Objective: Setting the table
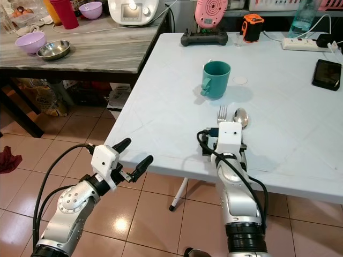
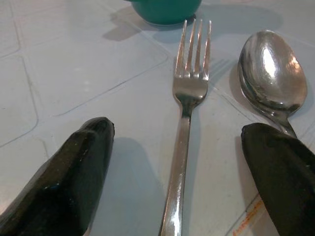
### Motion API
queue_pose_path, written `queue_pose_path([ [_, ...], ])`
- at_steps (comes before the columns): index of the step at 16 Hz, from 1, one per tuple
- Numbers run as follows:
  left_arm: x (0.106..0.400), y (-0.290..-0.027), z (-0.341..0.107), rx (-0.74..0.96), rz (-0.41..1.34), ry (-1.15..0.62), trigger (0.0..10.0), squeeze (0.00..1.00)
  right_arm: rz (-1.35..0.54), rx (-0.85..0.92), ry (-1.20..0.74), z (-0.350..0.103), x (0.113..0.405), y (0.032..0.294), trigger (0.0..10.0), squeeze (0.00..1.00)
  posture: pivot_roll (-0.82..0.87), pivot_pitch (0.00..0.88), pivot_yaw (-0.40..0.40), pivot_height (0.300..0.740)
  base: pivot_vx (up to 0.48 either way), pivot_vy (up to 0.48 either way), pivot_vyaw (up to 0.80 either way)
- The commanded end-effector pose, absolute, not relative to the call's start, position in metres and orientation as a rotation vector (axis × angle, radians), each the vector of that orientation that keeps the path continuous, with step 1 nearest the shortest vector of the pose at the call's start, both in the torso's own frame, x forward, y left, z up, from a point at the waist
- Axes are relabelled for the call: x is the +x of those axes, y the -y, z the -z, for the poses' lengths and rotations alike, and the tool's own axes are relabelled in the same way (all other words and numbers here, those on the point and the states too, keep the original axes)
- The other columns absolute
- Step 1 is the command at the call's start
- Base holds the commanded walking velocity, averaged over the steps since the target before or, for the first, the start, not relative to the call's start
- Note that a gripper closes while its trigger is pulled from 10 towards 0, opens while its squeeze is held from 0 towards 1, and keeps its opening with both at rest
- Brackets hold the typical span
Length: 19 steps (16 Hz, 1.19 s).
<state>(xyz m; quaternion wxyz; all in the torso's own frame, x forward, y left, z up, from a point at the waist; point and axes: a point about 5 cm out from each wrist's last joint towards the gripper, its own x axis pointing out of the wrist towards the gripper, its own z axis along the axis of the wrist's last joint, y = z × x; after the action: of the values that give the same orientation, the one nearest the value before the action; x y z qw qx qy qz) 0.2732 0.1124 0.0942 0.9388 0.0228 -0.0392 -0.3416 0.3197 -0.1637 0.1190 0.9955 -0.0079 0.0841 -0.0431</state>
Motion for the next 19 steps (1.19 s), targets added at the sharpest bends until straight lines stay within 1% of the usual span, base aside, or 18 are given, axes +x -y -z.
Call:
queue_pose_path([
  [1,0.273,-0.114,-0.094,0.053,0.729,0.071,10.0,0.00,0.082,-0.003,-0.204,-0.114,0.321,0.163,1.4,0.00,-0.24,0.112,0.095,0.740,0.000,0.000,0.00],
  [2,0.273,-0.114,-0.095,0.050,0.741,0.071,10.0,0.00,0.079,0.009,-0.209,-0.114,0.322,0.165,0.0,0.00,-0.24,0.113,0.095,0.740,0.000,0.000,0.00],
  [11,0.270,-0.114,-0.096,0.048,0.783,0.067,10.0,0.00,0.027,0.031,-0.327,-0.102,0.324,0.170,0.0,0.00,-0.24,0.116,0.095,0.740,0.000,0.000,0.00],
  [19,0.268,-0.113,-0.092,0.047,0.806,0.049,10.0,0.00,0.002,0.043,-0.381,-0.093,0.320,0.173,0.0,0.00,-0.24,0.123,0.098,0.740,0.000,0.000,0.00],
])
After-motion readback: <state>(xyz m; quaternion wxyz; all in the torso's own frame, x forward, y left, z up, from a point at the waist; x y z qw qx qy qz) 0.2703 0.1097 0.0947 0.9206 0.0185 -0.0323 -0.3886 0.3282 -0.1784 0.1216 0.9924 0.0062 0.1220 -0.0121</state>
